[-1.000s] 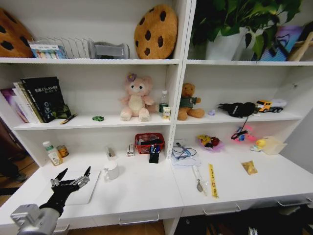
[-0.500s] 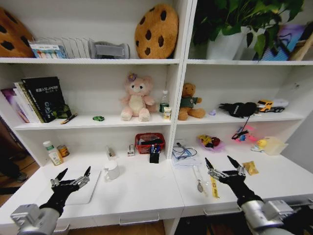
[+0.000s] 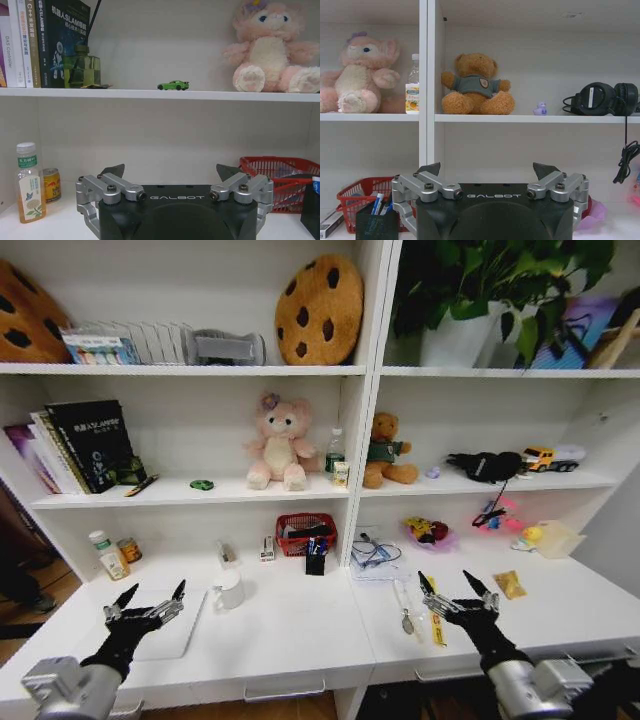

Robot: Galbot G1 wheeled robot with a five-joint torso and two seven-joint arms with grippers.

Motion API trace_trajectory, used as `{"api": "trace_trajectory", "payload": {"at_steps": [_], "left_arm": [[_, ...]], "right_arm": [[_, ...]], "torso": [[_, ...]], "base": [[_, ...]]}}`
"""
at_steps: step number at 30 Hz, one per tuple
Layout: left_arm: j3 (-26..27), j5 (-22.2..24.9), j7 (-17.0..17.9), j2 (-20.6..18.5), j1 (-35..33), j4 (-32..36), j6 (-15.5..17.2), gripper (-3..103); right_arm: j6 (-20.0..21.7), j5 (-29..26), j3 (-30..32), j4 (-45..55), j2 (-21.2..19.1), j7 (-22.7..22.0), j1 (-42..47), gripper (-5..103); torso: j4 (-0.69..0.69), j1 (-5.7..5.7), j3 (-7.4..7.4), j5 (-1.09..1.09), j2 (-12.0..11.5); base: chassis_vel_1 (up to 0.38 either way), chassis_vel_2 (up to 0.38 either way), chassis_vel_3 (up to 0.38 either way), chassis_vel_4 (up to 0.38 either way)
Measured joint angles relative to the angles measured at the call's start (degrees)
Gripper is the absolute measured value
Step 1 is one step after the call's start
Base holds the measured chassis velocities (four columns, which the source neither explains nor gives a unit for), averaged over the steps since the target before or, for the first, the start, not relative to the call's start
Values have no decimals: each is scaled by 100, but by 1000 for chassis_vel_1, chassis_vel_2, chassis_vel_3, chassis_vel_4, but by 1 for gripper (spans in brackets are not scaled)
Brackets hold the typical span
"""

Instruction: Organize the objects on the table.

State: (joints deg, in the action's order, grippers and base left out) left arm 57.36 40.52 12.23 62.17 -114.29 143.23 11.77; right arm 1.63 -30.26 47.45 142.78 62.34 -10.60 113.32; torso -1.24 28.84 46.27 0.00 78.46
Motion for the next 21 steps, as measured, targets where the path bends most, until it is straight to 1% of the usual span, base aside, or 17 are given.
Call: {"api": "trace_trajectory", "payload": {"at_steps": [1,3,4,6,7,9,10,13,14,15,16,18,21], "left_arm": [[0,0,0,0,0,0,0,100],[0,0,0,0,0,0,0,100],[0,0,0,0,0,0,0,100],[0,0,0,0,0,0,0,100],[0,0,0,0,0,0,0,100],[0,0,0,0,0,0,0,100],[0,0,0,0,0,0,0,100],[0,0,0,0,0,0,0,100],[0,0,0,0,0,0,0,100],[0,0,0,0,0,0,0,100],[0,0,0,0,0,0,0,100],[0,0,0,0,0,0,0,100],[0,1,0,0,0,0,0,100]], "right_arm": [[0,0,0,0,0,0,0,100],[-90,78,-54,-57,7,84,26,100],[-90,78,-54,-57,7,84,26,100],[-278,226,-131,-201,71,240,87,100],[-278,226,-131,-201,71,240,87,100],[-580,430,-244,-498,210,436,166,100],[-580,430,-244,-498,210,436,166,100],[-899,636,-284,-794,315,626,232,100],[-899,636,-284,-794,315,626,232,100],[-982,700,-294,-896,344,659,248,100],[-982,700,-294,-896,344,659,248,100],[-1088,821,-285,-981,386,732,268,100],[-1206,934,-279,-992,408,765,292,100]], "torso": [[0,0,0,0,0],[0,49,56,0,105],[0,49,56,0,105],[0,96,110,0,204],[0,96,110,0,204],[-1,152,178,0,329],[-1,152,178,0,329],[-1,213,249,0,461],[-1,213,249,0,461],[-2,241,281,1,522],[-2,241,281,1,522],[-1,281,327,0,607],[0,291,340,0,630]], "base": [[0,0,0,0],[0,0,0,0],[0,0,0,0],[0,0,0,0],[0,0,0,0],[0,0,0,0],[0,0,0,0],[0,0,0,0],[0,0,0,0],[0,0,0,0],[0,0,0,0],[0,0,0,0],[0,0,0,0]]}}
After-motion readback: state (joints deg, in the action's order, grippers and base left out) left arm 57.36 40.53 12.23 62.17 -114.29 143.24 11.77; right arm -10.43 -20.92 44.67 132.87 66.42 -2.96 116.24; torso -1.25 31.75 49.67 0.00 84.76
